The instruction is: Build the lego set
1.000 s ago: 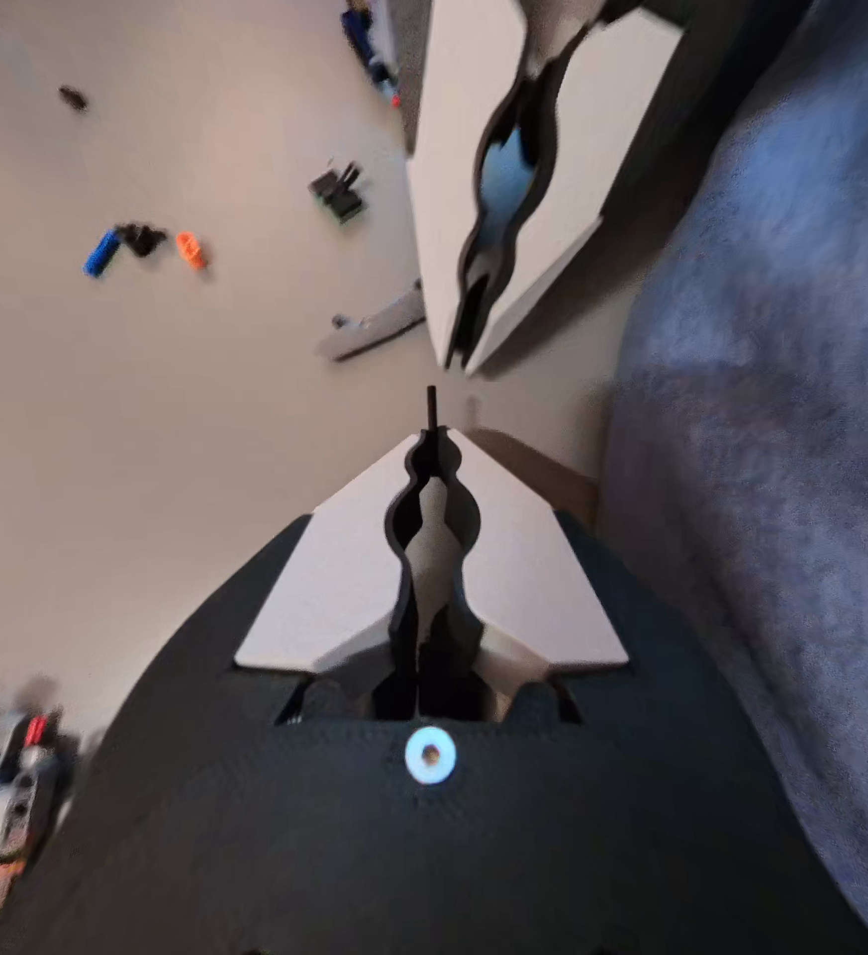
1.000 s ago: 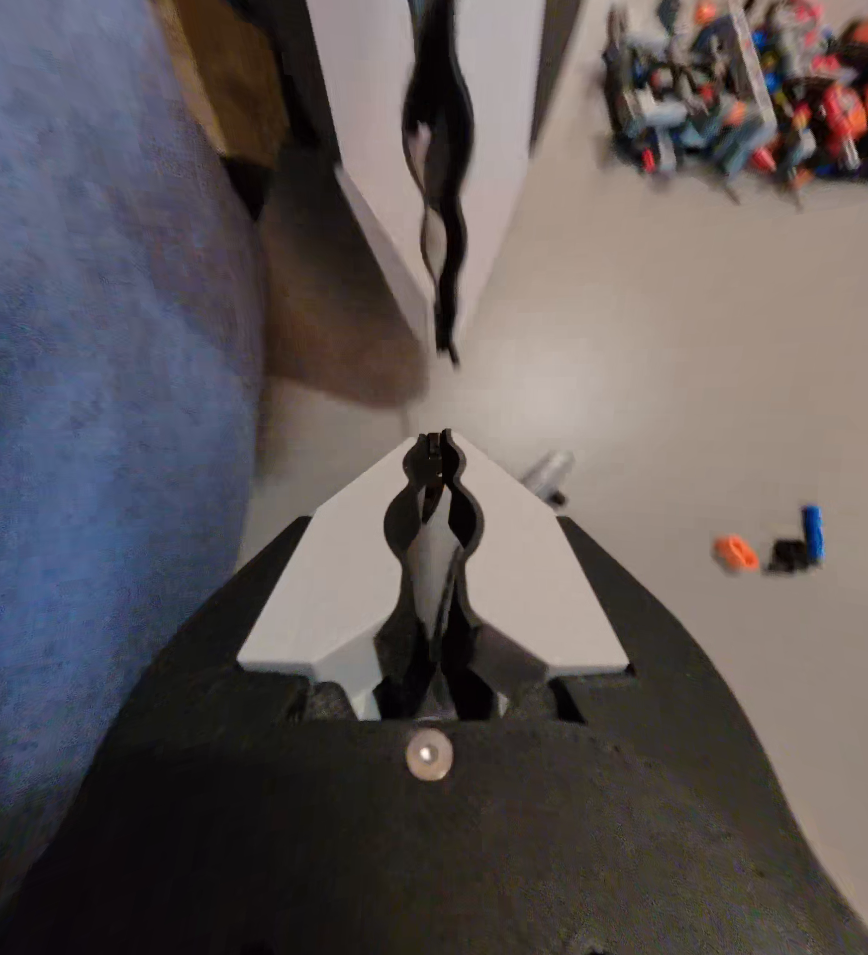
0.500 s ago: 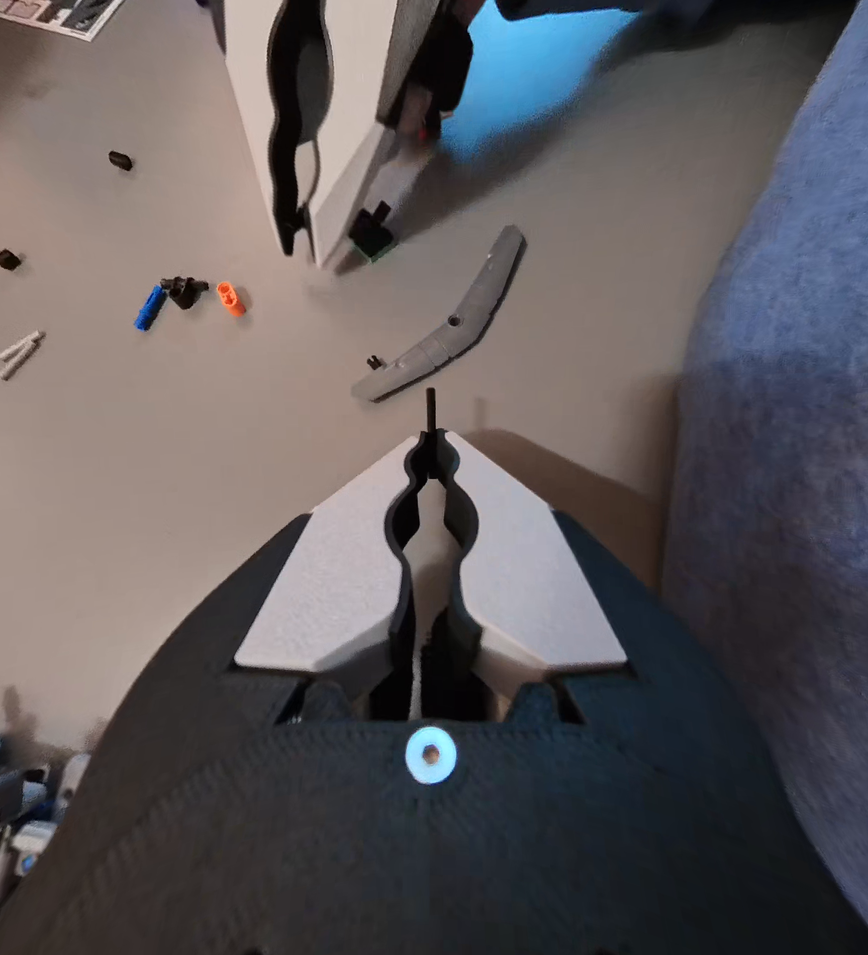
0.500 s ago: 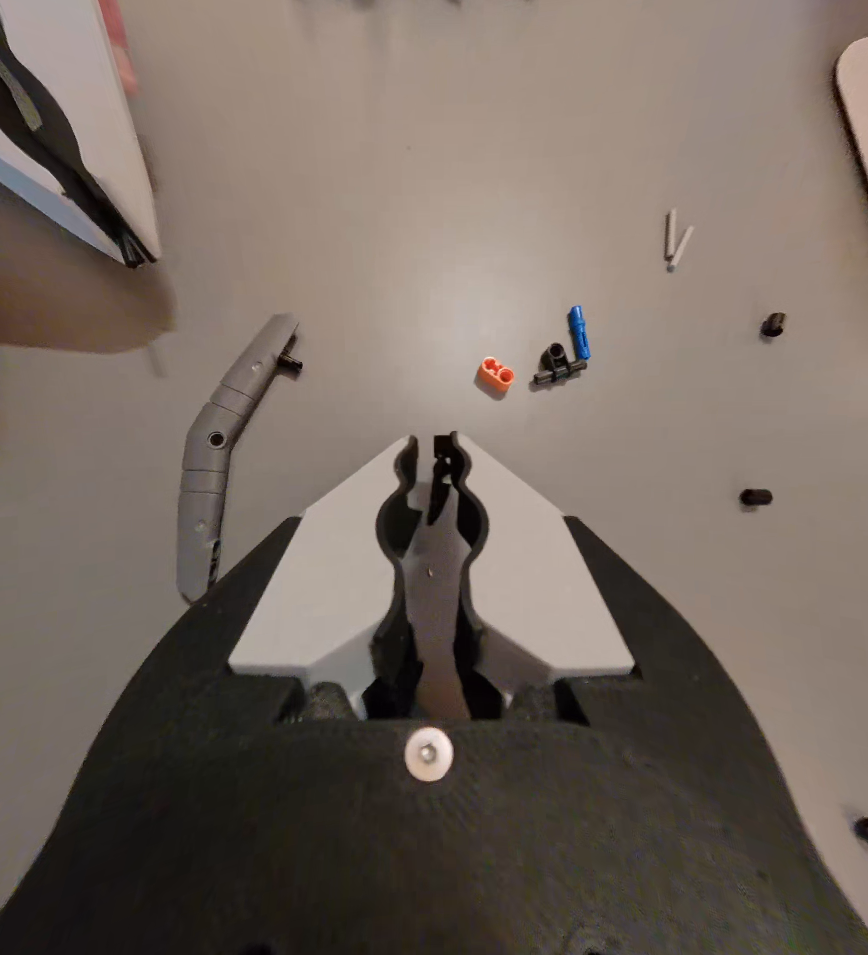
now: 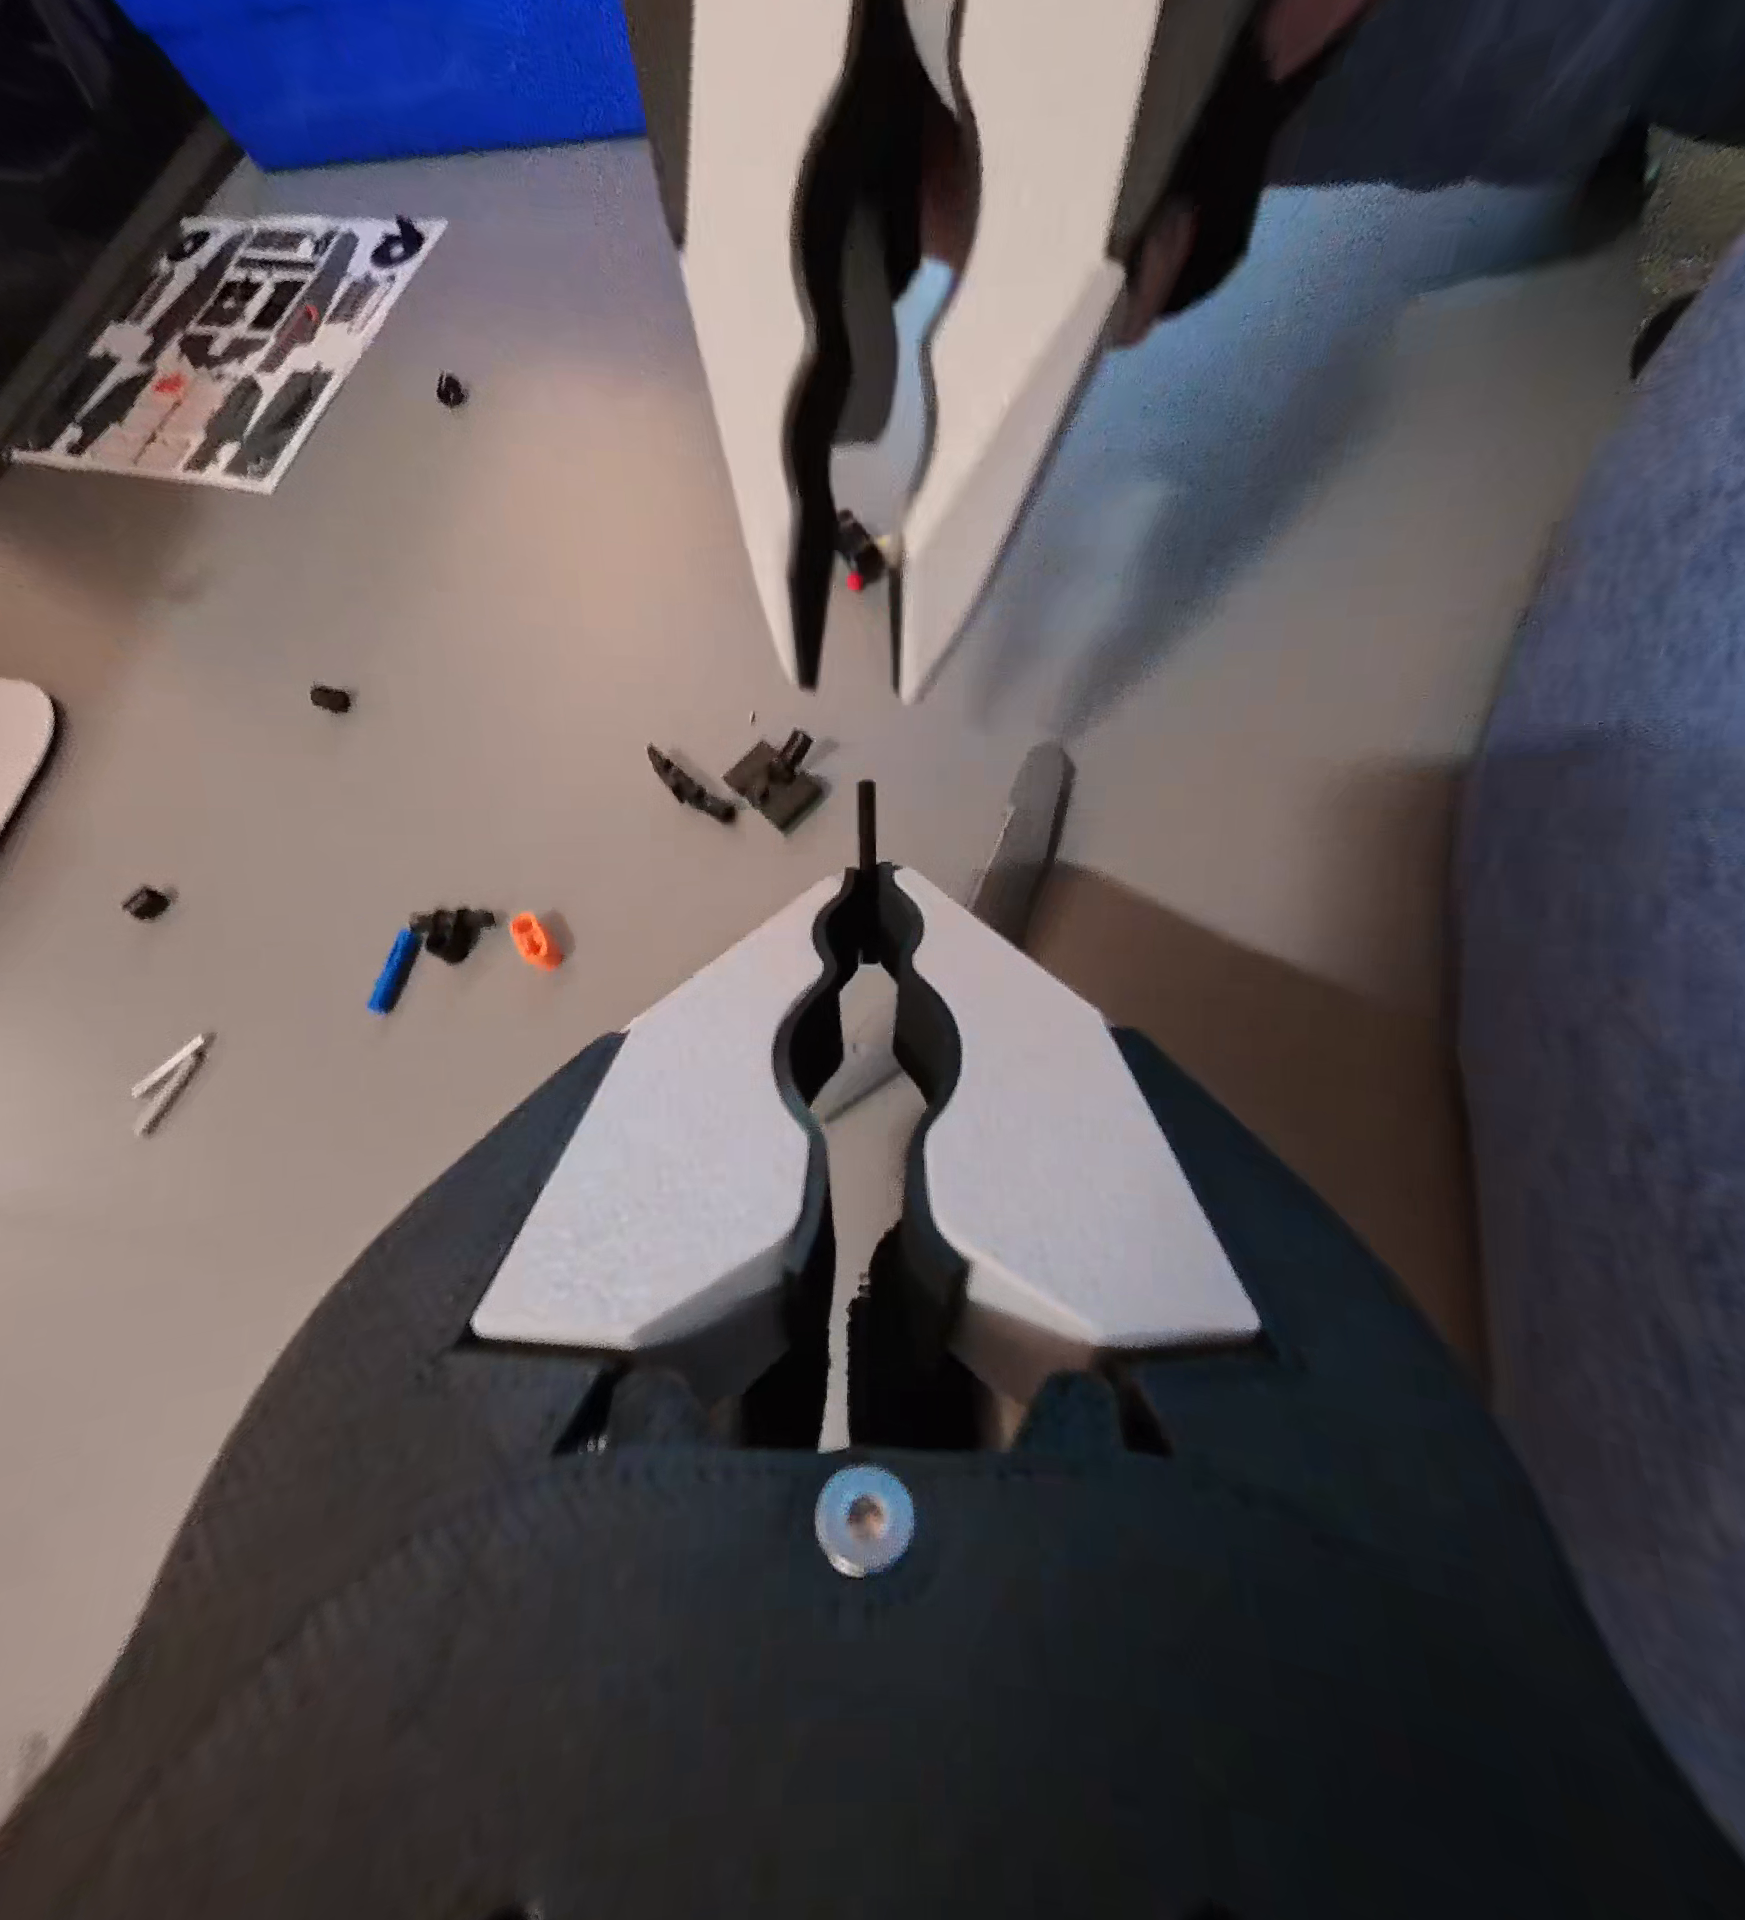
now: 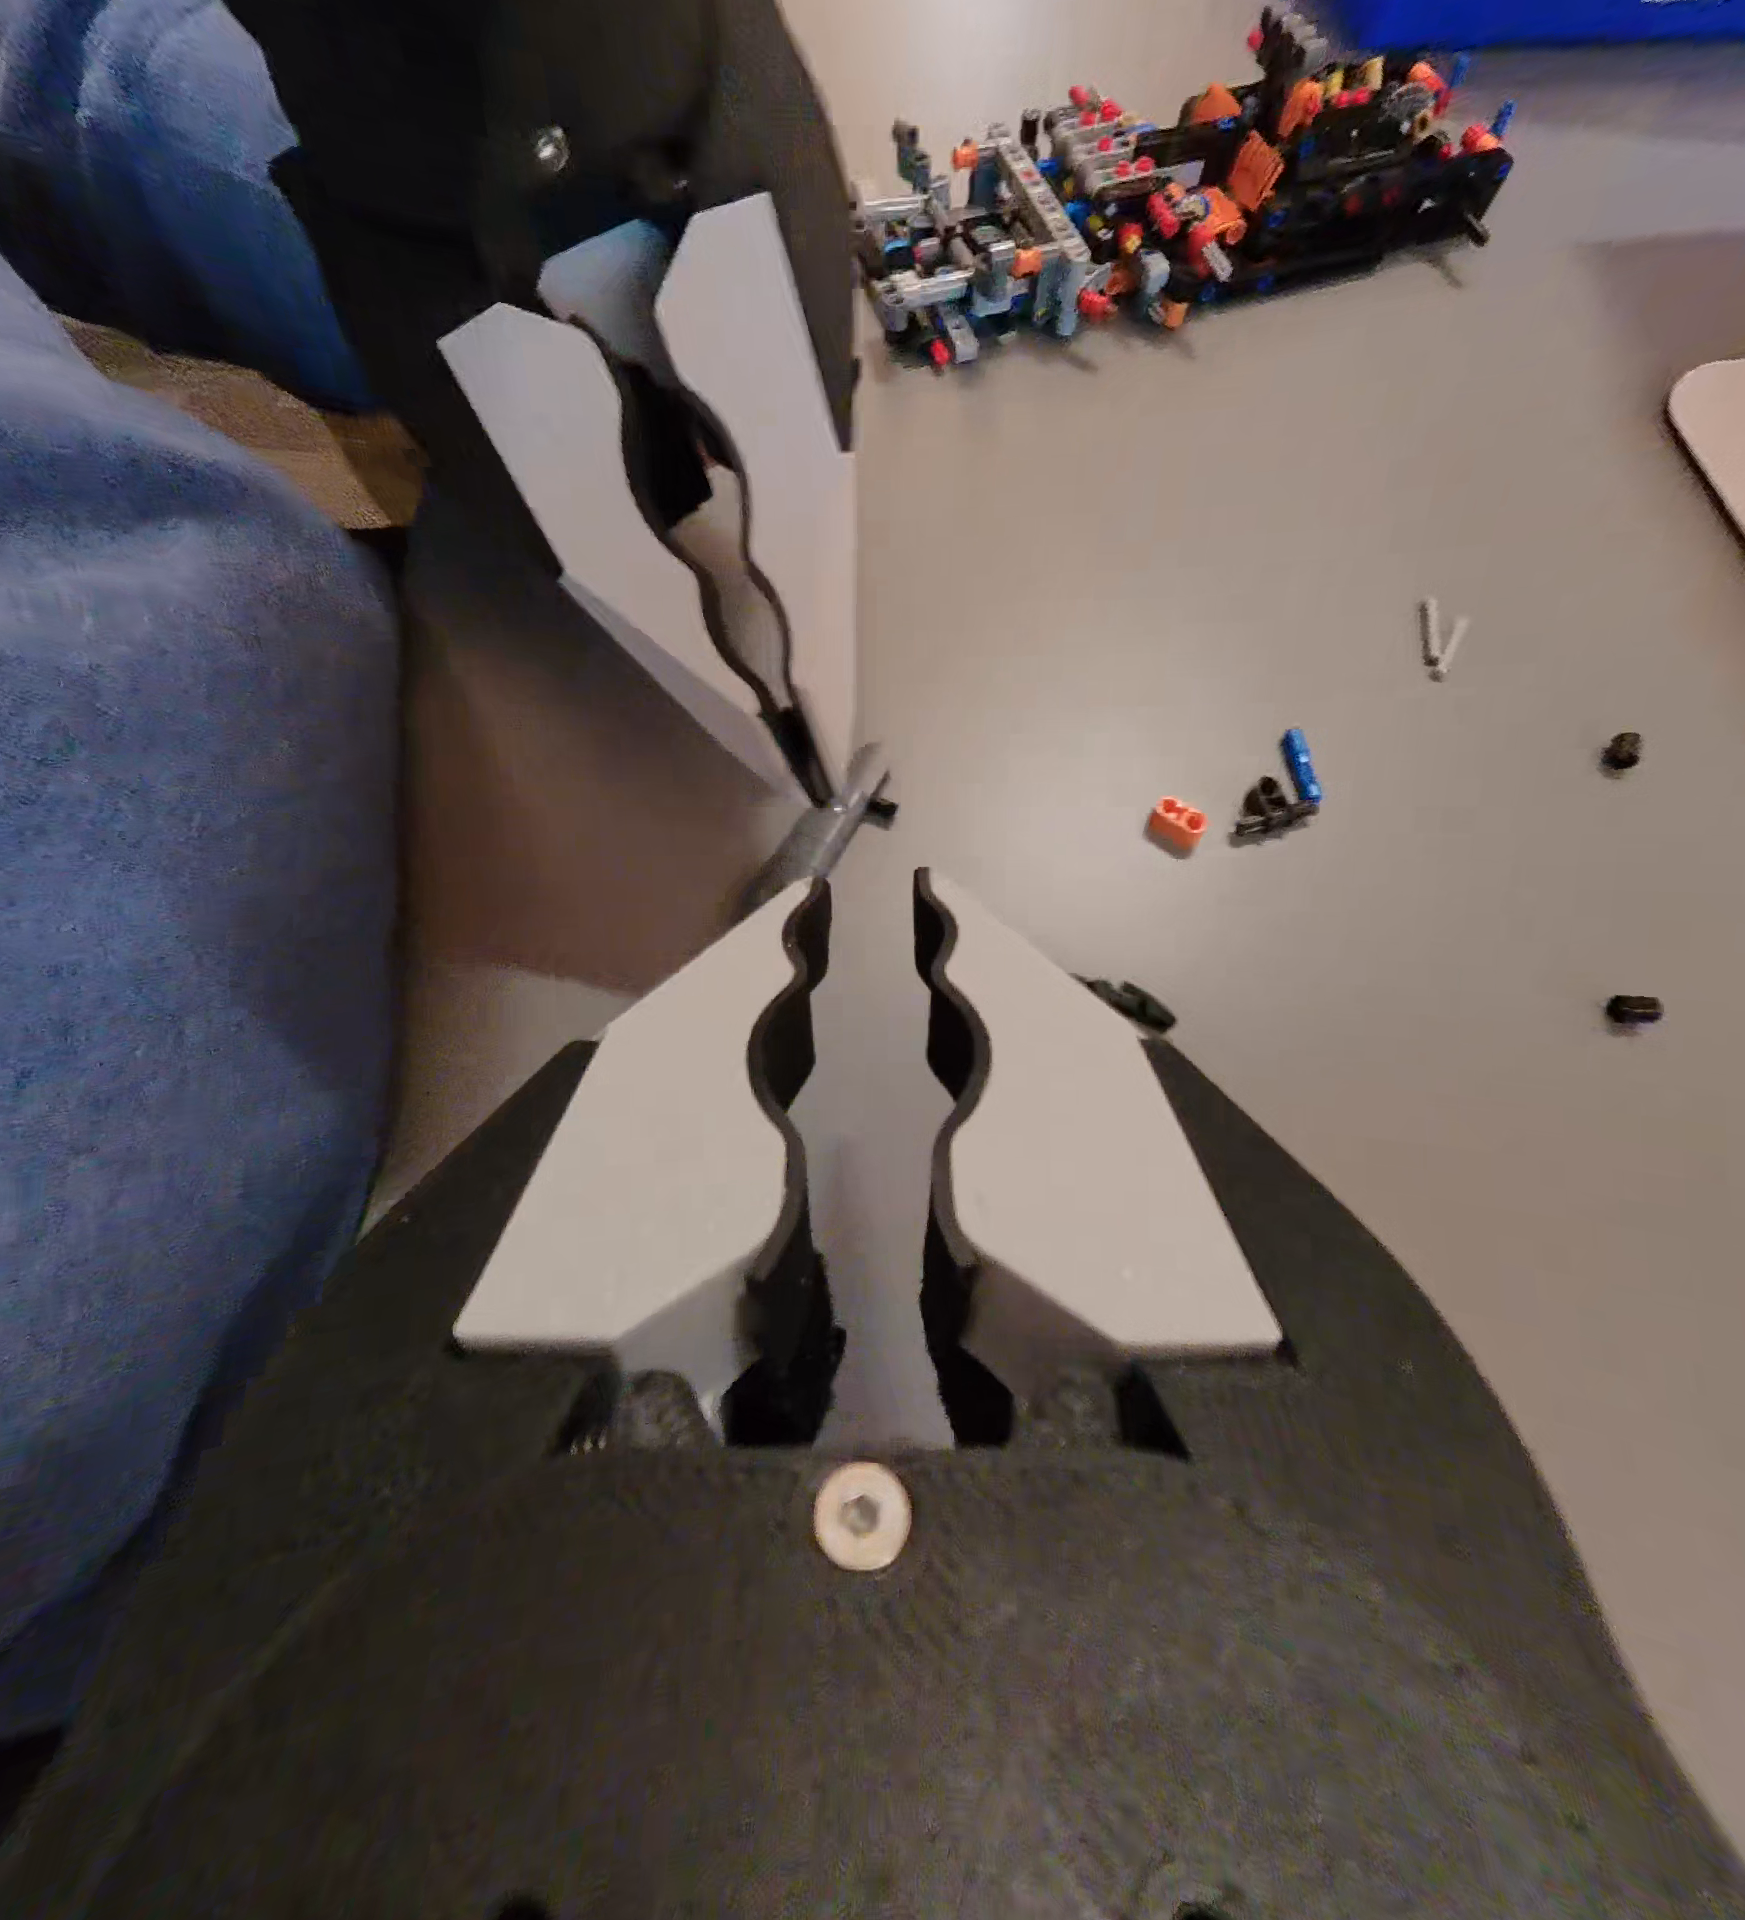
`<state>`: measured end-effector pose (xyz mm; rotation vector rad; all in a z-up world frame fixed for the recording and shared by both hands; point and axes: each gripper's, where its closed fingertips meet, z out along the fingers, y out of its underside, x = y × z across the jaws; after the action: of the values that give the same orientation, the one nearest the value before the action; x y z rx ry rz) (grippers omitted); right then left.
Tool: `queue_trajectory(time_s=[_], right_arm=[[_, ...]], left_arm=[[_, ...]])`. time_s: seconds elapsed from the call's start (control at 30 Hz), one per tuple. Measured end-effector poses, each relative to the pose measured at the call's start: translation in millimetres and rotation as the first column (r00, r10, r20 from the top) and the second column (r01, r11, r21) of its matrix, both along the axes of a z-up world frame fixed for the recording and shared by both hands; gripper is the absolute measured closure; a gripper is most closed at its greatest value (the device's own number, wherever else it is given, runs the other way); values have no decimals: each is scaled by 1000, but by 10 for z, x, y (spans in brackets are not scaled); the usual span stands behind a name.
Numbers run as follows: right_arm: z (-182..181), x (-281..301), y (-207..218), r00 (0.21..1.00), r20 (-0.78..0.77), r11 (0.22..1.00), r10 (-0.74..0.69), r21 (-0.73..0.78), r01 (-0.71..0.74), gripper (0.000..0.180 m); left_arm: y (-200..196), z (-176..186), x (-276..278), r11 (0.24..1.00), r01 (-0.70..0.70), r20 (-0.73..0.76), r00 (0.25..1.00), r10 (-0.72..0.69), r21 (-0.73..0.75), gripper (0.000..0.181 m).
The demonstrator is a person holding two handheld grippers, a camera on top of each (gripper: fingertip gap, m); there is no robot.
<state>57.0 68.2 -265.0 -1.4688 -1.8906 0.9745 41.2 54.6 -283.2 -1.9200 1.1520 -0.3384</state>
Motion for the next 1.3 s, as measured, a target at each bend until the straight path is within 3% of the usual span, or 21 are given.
queue_trajectory(time_s=[0.03,0.27,1.2,1.3], right_arm=[[-1,-9,-51,1000,-6,1000,0,-18,0,166],[65,-51,-172,997,-78,989,3,-147,-15,176],[-5,171,-41,999,6,999,-43,25,43,179],[22,188,23,996,-11,996,-84,28,84,179]], left_arm=[[19,16,32,1000,9,-9,1000,-9,11,180],[45,99,192,994,59,-73,996,-53,93,181],[170,85,410,979,162,-116,982,-147,126,181],[196,106,394,980,155,-99,985,-143,129,167]])
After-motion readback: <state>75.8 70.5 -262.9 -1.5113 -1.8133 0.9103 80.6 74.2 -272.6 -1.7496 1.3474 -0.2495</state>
